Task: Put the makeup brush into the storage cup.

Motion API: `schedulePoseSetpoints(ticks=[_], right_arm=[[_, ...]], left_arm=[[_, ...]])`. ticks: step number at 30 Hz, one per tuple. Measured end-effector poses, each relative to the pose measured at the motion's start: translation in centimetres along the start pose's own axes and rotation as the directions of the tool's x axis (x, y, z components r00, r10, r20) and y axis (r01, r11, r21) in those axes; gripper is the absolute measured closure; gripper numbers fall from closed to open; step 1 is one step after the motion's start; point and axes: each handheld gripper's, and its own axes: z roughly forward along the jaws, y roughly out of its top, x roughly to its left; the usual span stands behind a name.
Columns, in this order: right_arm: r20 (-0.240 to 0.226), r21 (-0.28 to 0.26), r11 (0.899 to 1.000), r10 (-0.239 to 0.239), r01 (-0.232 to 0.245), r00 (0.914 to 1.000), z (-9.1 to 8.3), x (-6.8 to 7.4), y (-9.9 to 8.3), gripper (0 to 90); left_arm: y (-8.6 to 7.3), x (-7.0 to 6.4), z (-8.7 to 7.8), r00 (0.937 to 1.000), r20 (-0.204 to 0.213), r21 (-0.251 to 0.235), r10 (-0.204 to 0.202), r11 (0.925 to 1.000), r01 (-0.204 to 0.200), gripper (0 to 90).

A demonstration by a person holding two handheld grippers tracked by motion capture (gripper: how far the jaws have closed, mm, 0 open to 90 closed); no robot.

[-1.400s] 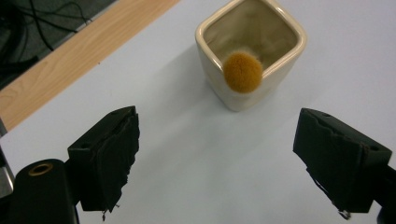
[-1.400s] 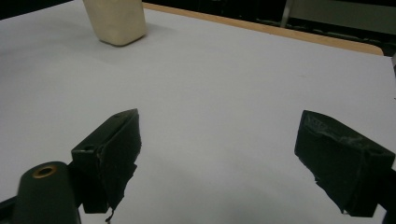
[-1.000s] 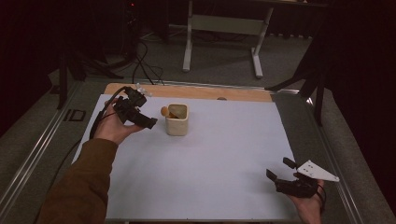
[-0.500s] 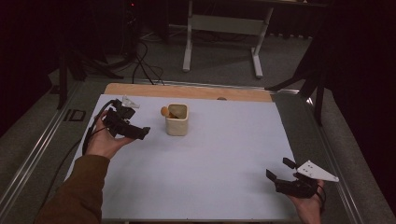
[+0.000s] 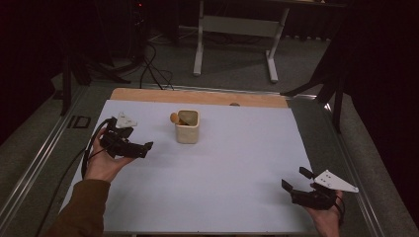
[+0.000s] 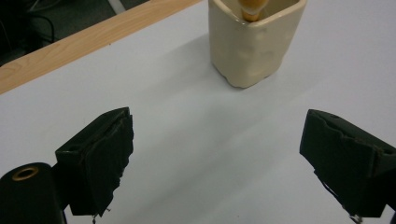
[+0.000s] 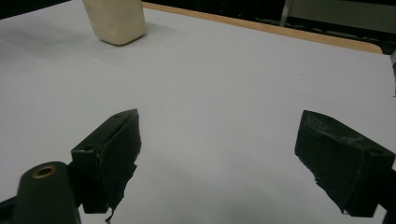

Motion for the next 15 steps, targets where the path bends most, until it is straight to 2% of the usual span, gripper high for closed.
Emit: schedulePoseSetpoints(ticks=[4, 15], right_arm=[[0.0, 0.0, 1.0, 0.002, -0.002, 1.0, 0.0, 0.0, 0.0, 13.8], [0.003, 0.0, 1.0, 0.004, -0.004, 1.0, -0.1, 0.0, -0.1, 13.8]], left_arm=[[-1.1, -0.2, 0.1, 0.9997, 0.02, -0.03, -0.015, 0.9994, 0.016, 9.9], [-4.4, -0.9, 0.5, 0.9986, 0.017, -0.086, -0.05, 0.995, 0.051, 9.0]])
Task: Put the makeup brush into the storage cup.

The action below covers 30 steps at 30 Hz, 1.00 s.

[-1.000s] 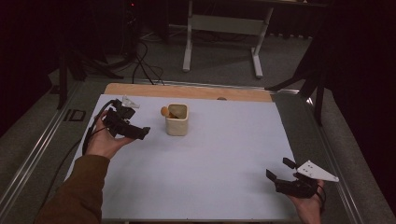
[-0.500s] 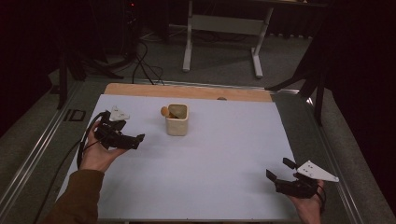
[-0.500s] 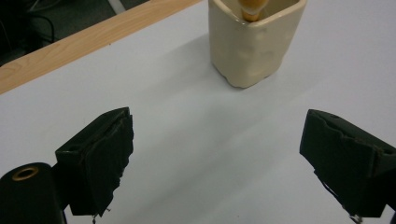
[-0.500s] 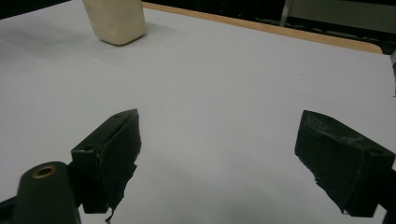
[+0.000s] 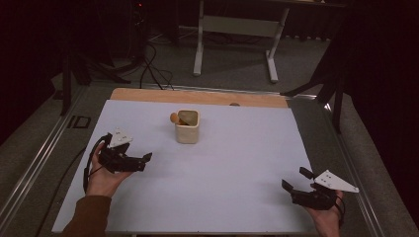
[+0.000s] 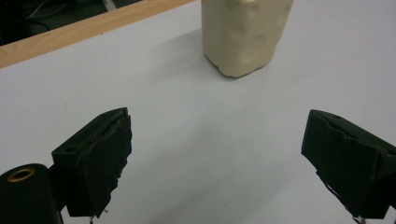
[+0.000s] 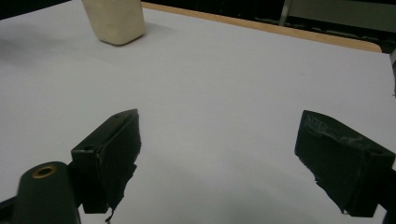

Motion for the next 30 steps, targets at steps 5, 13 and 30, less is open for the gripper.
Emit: schedulePoseSetpoints(ticks=[5, 13, 30], right_arm=[[0.001, -0.001, 1.0, 0.001, -0.001, 1.0, 0.0, 0.0, 0.0, 13.8], [0.001, 0.0, 1.0, 0.002, -0.002, 1.0, 0.0, 0.0, 0.0, 13.7], [0.002, -0.001, 1.0, 0.001, -0.001, 1.0, -0.1, 0.0, 0.0, 13.6]], left_arm=[[-1.3, -0.2, -0.2, 0.9999, -0.002, -0.025, -0.016, 0.9996, 0.015, 9.3], [-3.4, -0.4, -0.3, 0.9988, 0.018, -0.054, -0.046, 0.9974, 0.047, 8.9], [-6.1, -0.7, -1.3, 0.998, 0.022, -0.116, -0.059, 0.9913, 0.062, 9.2]])
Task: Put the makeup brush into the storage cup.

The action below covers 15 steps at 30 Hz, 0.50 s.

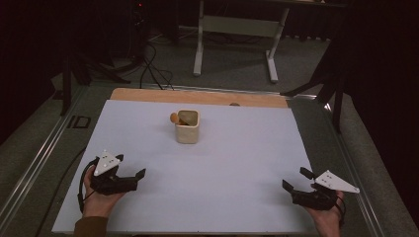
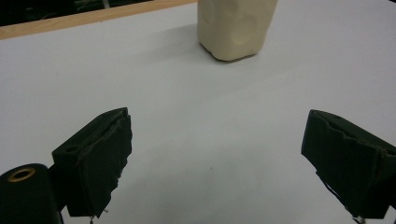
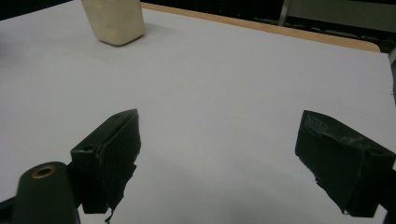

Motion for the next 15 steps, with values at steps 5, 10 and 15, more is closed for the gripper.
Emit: schedulePoseSetpoints(ticks=[5, 10, 15], right_arm=[[0.001, 0.0, 1.0, -0.001, 0.001, 1.0, -0.07, -0.03, -0.01, 13.5], [0.003, -0.003, 1.0, 0.0, 0.0, 1.0, -0.13, -0.04, -0.02, 13.2], [0.005, -0.009, 1.0, 0.0, 0.0, 1.0, -0.28, -0.07, -0.03, 13.1]], left_arm=[[-0.32, -0.15, 0.05, 0.9999, -0.004, 0.007, 0.01, 0.9999, -0.01, 9.4], [-0.55, -0.17, -0.1, 1.0, -0.001, -0.008, 0.003, 1.0, -0.003, 9.6], [-0.52, -0.14, -0.54, 1.0, -0.008, -0.037, 0.001, 0.9993, -0.001, 9.9]])
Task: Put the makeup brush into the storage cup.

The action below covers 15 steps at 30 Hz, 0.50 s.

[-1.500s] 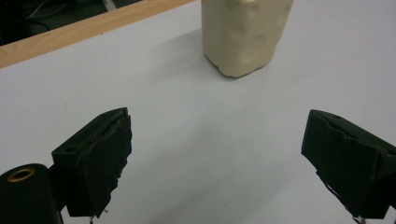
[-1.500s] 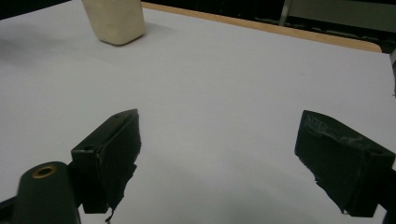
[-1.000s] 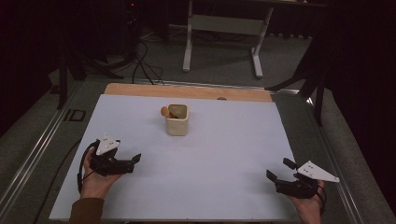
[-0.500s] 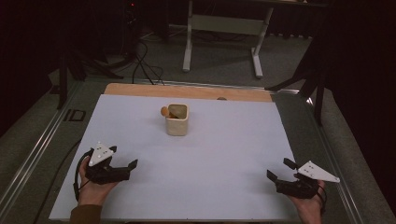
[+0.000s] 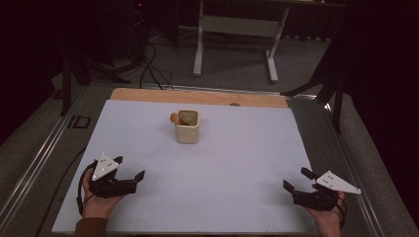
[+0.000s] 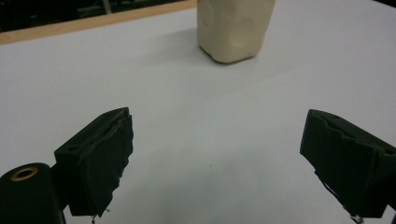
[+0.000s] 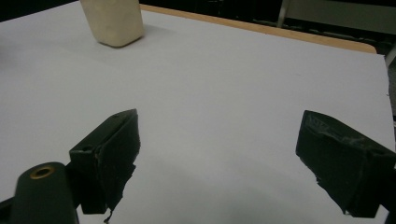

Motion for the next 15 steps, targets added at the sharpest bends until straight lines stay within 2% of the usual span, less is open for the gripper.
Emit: schedulePoseSetpoints(ticks=[6, 15], right_arm=[[0.002, -0.005, 1.0, 0.009, -0.009, 1.0, -0.25, -0.04, -0.04, 12.8], [0.011, -0.012, 1.0, 0.011, -0.011, 0.9999, -0.63, -0.06, 0.02, 12.1]], left_arm=[[0.0, 0.21, -0.59, 0.9999, -0.011, -0.033, -0.013, 0.9994, 0.013, 10.5], [-0.09, 0.29, -1.07, 0.9994, -0.033, -0.047, -0.011, 0.9988, 0.01, 10.2]])
